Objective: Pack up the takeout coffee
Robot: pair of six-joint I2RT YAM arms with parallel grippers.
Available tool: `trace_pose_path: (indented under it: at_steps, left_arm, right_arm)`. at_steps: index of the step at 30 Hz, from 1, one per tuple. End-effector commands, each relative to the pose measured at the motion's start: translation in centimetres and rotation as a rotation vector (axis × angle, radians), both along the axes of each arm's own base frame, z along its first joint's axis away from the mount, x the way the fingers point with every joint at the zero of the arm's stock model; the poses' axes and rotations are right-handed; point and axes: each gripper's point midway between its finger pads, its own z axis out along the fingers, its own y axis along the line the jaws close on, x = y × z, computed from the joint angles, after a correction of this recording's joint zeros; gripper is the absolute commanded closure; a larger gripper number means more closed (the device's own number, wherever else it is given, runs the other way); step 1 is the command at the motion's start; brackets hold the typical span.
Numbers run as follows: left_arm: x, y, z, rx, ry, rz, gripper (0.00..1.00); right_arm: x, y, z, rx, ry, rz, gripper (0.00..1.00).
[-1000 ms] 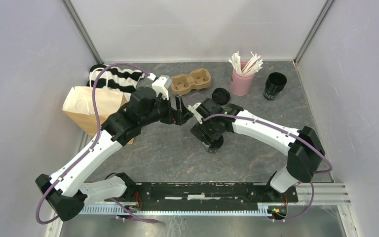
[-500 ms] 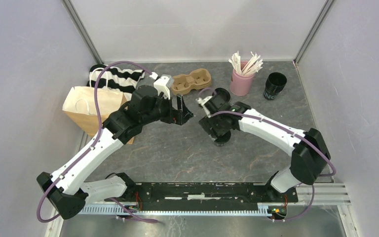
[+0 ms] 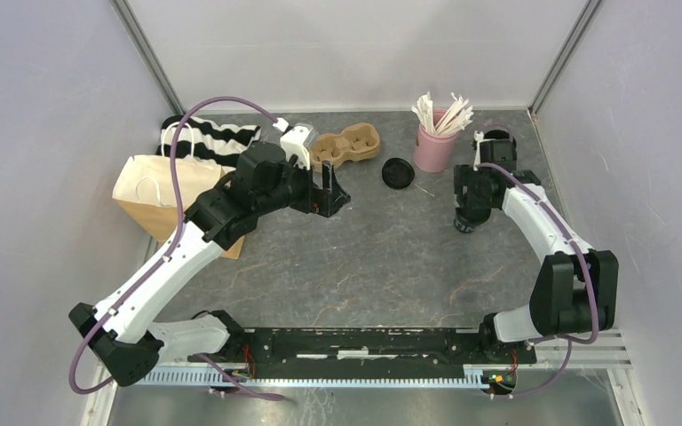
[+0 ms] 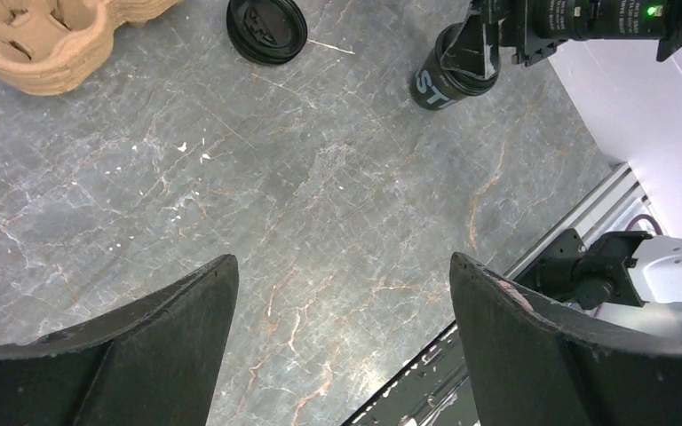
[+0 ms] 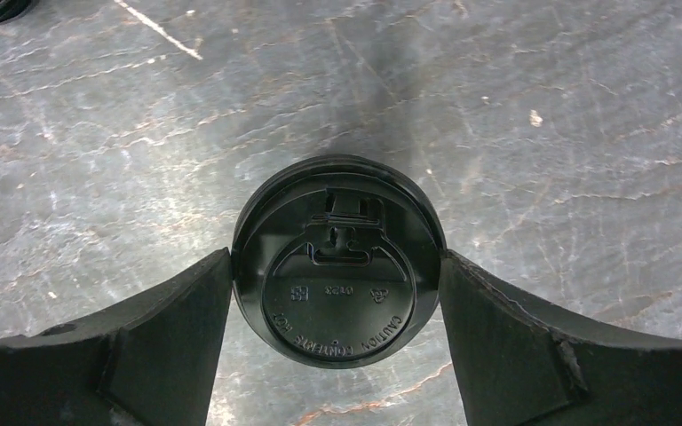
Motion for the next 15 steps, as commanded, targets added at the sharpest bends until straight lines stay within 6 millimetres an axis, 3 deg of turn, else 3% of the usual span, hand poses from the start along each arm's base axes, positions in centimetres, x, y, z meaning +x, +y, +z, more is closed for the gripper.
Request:
trace_pose_path:
  at_steps: [1, 8, 10, 15]
  left_arm:
    - [0.5, -0.1, 1.8, 0.031, -0.087, -0.046, 0.06]
    - [1.5, -0.7, 1.5, 0.072, -0.113, -0.069, 0.06]
    - [1.8, -1.0, 1.6, 0.076, -0.118, -0.076, 0.06]
    - [2.0, -1.4, 1.6, 0.084, -0.123, -0.099, 0.06]
  right_arm:
    - [-2.4, -2.5, -1.9, -0.026, 0.079, -0.029, 0.13]
    - [-2.8, -3.0, -2.2, -0.017, 0.097, -0.038, 0.07]
    - [-2.5, -2.6, -1.5, -0.002, 0.084, -0.021, 0.02]
    - [-1.7, -1.8, 0.9, 0.037, 0.04, -0.007, 0.02]
